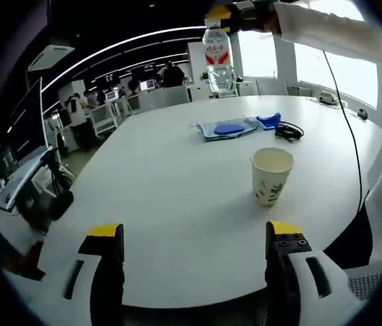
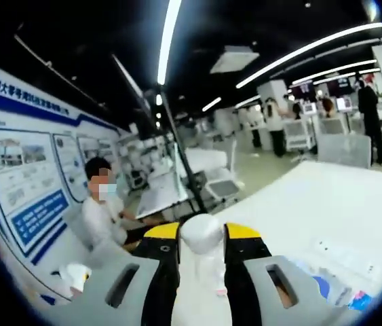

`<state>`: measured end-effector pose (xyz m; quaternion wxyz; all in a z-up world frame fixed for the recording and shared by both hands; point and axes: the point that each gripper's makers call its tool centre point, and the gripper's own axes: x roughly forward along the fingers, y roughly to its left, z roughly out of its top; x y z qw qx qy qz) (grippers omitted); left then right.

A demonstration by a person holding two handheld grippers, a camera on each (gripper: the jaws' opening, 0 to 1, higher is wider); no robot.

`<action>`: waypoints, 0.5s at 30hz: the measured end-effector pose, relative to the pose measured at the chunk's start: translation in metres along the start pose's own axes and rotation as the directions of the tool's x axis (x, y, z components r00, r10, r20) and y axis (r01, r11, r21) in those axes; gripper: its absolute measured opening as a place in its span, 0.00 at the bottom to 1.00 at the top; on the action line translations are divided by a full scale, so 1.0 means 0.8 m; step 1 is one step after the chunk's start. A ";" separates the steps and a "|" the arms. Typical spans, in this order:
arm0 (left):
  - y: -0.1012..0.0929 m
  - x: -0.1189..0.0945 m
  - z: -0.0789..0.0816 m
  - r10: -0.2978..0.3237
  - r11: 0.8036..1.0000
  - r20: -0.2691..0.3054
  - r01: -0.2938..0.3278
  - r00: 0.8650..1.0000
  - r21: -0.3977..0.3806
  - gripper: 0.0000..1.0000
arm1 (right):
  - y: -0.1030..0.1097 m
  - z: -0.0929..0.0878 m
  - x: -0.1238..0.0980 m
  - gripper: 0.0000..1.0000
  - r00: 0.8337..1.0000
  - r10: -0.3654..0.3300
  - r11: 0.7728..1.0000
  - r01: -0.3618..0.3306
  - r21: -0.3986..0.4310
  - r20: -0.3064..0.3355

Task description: Arrange the tabletop items into an orderly group along one side of the table until the central work area is clear of visible clutter.

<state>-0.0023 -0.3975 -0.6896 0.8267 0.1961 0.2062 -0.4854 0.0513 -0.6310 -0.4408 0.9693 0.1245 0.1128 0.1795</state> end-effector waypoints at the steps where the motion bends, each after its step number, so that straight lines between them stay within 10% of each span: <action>1: 0.001 0.000 -0.001 0.001 1.000 -0.006 -0.001 1.000 0.000 0.87 | -0.001 0.002 0.004 0.22 1.000 0.006 1.000 -0.006 -0.006 -0.003; 15: -0.007 0.005 -0.024 -0.020 1.000 -0.102 0.022 0.995 0.015 0.82 | -0.033 -0.003 0.053 0.22 0.997 0.052 0.999 -0.052 -0.005 -0.054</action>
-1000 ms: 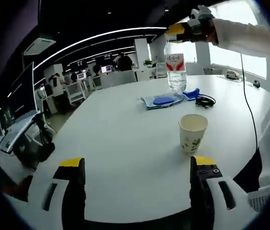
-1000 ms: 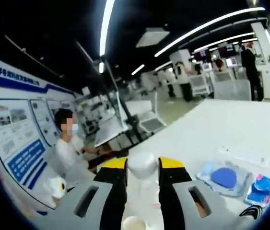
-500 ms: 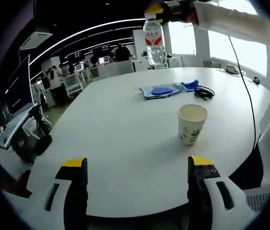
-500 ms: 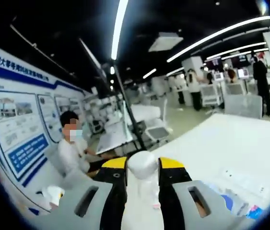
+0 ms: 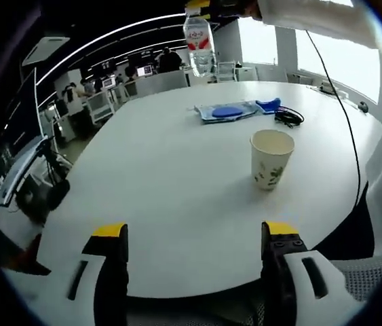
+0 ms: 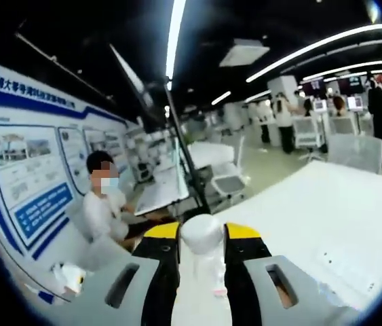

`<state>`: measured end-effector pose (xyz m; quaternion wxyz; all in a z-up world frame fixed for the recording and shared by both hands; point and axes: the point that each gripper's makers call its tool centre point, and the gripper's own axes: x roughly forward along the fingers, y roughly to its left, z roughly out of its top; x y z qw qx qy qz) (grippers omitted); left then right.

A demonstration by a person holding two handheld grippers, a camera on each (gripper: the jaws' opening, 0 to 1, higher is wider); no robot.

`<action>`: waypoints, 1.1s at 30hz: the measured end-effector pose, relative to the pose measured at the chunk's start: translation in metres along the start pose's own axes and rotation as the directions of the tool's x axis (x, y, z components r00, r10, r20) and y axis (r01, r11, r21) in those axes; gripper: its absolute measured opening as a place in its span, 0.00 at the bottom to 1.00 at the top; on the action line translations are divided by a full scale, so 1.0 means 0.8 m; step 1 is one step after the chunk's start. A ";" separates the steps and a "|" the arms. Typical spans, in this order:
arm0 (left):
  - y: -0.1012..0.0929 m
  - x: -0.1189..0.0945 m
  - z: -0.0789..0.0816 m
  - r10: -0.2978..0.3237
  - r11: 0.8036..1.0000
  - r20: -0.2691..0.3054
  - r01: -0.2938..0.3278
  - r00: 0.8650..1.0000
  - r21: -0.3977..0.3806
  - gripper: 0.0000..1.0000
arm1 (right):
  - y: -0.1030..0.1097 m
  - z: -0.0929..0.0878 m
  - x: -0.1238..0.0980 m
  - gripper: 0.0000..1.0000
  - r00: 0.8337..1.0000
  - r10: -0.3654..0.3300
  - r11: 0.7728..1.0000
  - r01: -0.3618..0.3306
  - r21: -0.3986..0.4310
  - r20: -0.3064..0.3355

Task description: Arrange the tabletop items into an orderly group along one side of the table until the central work area is clear of visible clutter.

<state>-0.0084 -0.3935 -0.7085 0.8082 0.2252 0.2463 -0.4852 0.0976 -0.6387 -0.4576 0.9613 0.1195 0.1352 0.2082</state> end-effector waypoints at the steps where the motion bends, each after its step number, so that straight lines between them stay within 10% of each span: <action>1: 0.000 0.000 -0.001 -0.002 1.000 -0.002 0.002 1.000 0.003 0.82 | -0.005 -0.001 0.004 0.22 1.000 0.000 1.000 0.000 -0.003 -0.007; 33: 0.005 -0.003 -0.017 0.014 1.000 -0.074 -0.013 0.997 0.010 0.63 | -0.120 -0.106 0.089 0.22 0.959 0.154 0.988 -0.151 0.032 -0.239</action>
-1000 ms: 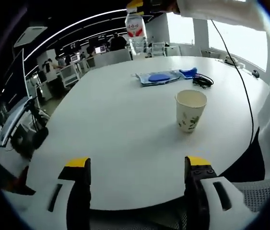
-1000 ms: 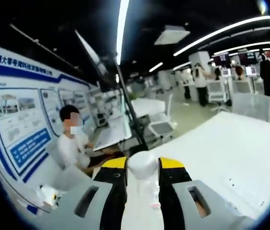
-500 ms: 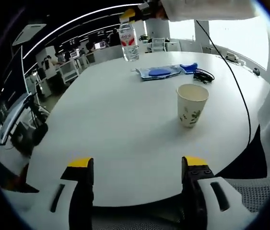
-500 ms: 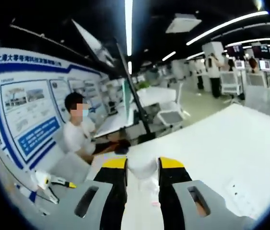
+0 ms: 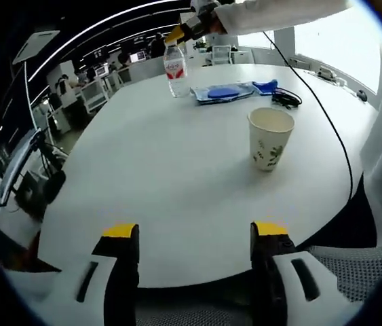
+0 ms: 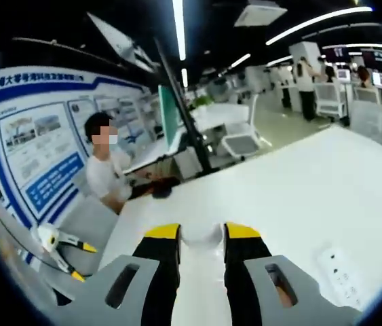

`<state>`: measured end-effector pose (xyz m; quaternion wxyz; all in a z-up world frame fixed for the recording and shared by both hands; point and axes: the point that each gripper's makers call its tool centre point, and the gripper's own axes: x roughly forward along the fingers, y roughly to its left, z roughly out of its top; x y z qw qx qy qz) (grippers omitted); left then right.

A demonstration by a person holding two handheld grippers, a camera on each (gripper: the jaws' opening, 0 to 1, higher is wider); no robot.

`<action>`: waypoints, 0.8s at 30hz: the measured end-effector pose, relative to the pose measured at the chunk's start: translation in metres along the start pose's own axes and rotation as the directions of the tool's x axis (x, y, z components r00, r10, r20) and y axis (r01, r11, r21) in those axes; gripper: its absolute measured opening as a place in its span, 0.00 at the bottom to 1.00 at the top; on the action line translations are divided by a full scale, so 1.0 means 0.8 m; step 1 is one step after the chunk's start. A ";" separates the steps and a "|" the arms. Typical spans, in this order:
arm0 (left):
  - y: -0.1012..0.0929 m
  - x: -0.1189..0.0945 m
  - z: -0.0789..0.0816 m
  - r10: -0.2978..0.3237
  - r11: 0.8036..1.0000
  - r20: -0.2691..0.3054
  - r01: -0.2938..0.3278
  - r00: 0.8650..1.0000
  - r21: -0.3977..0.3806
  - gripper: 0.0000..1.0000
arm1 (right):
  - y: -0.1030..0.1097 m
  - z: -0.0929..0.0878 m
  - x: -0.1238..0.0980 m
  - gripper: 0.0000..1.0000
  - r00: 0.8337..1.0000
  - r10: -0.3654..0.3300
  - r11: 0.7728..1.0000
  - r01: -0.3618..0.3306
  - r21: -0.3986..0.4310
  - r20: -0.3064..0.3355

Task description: Arrange the tabletop items into an orderly group along one side of the table until the central work area is clear of visible clutter.

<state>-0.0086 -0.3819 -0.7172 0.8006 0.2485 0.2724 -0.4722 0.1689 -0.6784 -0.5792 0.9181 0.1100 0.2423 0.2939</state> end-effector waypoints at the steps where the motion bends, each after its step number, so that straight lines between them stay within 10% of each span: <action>1: 0.001 0.001 0.000 -0.001 1.000 0.002 0.001 1.000 -0.004 0.63 | -0.003 -0.001 0.001 0.21 1.000 0.001 1.000 -0.001 -0.001 -0.002; 24: -0.005 0.006 -0.010 -0.026 1.000 -0.040 0.026 0.999 0.009 0.60 | -0.026 0.017 0.028 0.22 0.998 0.040 0.998 -0.042 -0.051 -0.047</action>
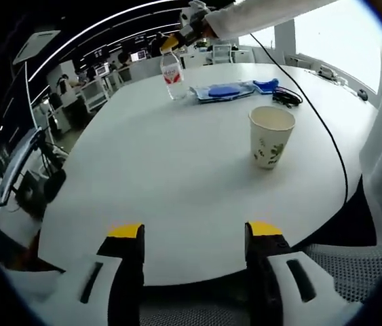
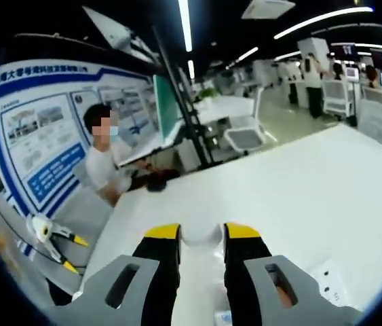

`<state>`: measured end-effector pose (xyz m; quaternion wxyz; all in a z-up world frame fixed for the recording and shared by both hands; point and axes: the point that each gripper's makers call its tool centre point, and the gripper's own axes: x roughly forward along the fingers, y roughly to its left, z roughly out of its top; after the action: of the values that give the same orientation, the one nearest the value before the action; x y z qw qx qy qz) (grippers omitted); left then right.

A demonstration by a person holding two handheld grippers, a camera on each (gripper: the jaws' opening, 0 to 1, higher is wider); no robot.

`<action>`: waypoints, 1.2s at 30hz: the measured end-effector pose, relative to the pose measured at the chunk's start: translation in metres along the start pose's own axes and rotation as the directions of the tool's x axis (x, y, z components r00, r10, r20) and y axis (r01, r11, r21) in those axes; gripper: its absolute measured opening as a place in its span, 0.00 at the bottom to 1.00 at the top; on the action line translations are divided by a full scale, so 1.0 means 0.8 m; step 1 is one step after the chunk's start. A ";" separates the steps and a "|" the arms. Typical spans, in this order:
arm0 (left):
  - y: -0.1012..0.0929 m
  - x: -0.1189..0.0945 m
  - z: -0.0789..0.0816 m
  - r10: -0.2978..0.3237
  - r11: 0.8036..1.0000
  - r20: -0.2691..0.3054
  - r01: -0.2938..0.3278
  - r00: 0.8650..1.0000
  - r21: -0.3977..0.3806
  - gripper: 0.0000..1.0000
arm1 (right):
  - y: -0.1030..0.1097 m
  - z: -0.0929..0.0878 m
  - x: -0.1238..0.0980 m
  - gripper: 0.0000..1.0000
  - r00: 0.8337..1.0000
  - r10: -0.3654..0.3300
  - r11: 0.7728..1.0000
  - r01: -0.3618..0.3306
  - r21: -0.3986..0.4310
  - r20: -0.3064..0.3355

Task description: Arrange the tabletop items into an orderly group along one side of the table until the central work area is clear of visible clutter.

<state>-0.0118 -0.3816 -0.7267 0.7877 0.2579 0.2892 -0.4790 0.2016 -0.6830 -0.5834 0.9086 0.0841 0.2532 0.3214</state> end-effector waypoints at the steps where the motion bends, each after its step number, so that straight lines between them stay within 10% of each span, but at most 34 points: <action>1: 0.000 0.000 -0.001 0.000 1.000 -0.002 0.000 1.000 -0.002 0.60 | 0.000 0.001 0.002 0.21 1.000 0.004 1.000 -0.004 0.003 0.000; 36: 0.004 0.000 -0.011 -0.006 1.000 -0.022 0.006 1.000 0.000 0.56 | 0.006 0.000 0.060 0.22 0.998 0.043 0.998 -0.040 0.058 -0.043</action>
<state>-0.0110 -0.3744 -0.7323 0.7829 0.2623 0.2988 -0.4785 0.2306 -0.6494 -0.6015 0.8931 0.1081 0.2807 0.3345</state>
